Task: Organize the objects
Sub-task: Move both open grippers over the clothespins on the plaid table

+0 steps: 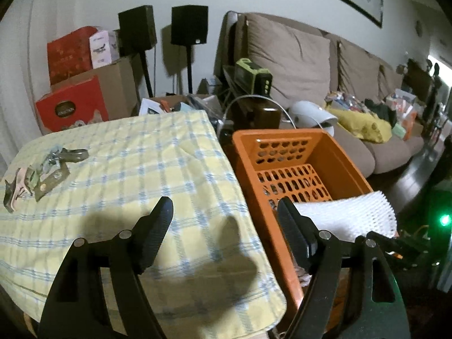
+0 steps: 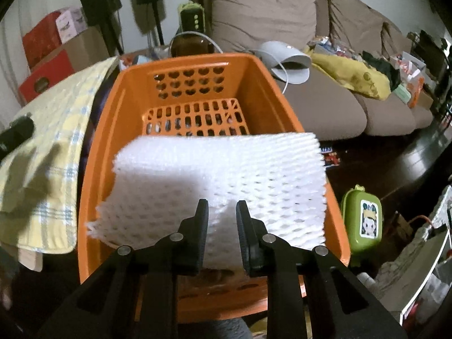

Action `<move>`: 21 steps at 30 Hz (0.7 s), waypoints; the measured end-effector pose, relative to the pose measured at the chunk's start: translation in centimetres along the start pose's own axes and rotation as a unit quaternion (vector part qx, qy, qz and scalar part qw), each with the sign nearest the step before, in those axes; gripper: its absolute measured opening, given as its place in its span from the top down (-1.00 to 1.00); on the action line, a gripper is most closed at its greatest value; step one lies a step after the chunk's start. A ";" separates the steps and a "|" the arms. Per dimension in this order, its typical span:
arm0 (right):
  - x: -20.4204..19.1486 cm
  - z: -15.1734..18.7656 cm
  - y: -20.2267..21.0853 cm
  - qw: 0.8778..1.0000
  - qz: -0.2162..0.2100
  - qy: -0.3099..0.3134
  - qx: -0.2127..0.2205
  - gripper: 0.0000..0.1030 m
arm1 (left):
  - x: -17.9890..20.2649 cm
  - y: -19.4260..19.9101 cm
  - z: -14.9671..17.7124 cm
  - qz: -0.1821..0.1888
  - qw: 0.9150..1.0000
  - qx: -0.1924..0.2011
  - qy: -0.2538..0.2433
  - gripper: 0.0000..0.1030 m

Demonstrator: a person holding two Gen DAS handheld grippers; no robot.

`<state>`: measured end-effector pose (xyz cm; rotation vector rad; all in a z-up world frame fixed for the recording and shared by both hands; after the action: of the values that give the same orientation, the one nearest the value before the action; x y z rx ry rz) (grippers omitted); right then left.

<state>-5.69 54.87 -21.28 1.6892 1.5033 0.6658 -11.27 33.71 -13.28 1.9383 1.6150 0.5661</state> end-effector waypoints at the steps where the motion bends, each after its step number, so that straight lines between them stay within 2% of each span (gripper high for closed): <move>1: -0.1 0.1 0.0 1.000 0.002 0.001 0.001 0.62 | -0.5 0.1 -0.3 -0.004 1.000 0.006 0.001 -0.43; 6: -0.4 0.1 1.7 0.999 -0.004 -0.015 0.034 0.62 | -4.9 1.6 -2.6 -0.058 0.996 0.062 0.002 -0.45; 8: -1.0 -0.3 3.0 0.998 -0.011 -0.011 0.062 0.62 | -7.5 2.2 -3.5 -0.074 0.994 0.078 0.012 -0.55; 11: -1.9 -0.9 4.3 0.995 -0.032 -0.014 0.096 0.62 | -11.6 3.1 -4.6 -0.126 0.986 0.103 0.027 -0.58; 14: -3.2 -1.5 4.9 0.991 -0.064 -0.022 0.113 0.62 | -15.8 3.8 -5.3 -0.161 0.979 0.113 0.050 -0.64; 17: -5.8 -2.7 5.4 0.989 -0.083 -0.021 0.121 0.60 | -19.9 3.8 -5.8 -0.167 0.978 0.102 0.076 -0.64; 21: -11.1 -4.6 5.4 0.981 -0.145 -0.015 0.131 0.59 | -24.1 3.8 -6.0 -0.141 0.983 0.079 0.084 -0.64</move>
<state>-8.09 44.83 -13.11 1.6109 1.8336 0.2971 -16.76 10.42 -5.66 1.7640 2.0544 0.5092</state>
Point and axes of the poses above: each gripper's, at about its wrist camera, not at the fingertips, and y roughly against the way its jaws point, x to its right, z to its underside, the point moved 3 cm from there along -y, roughly the way its jaws point, and after that the axes turned 7 degrees about -z, right-handed, at the moved point
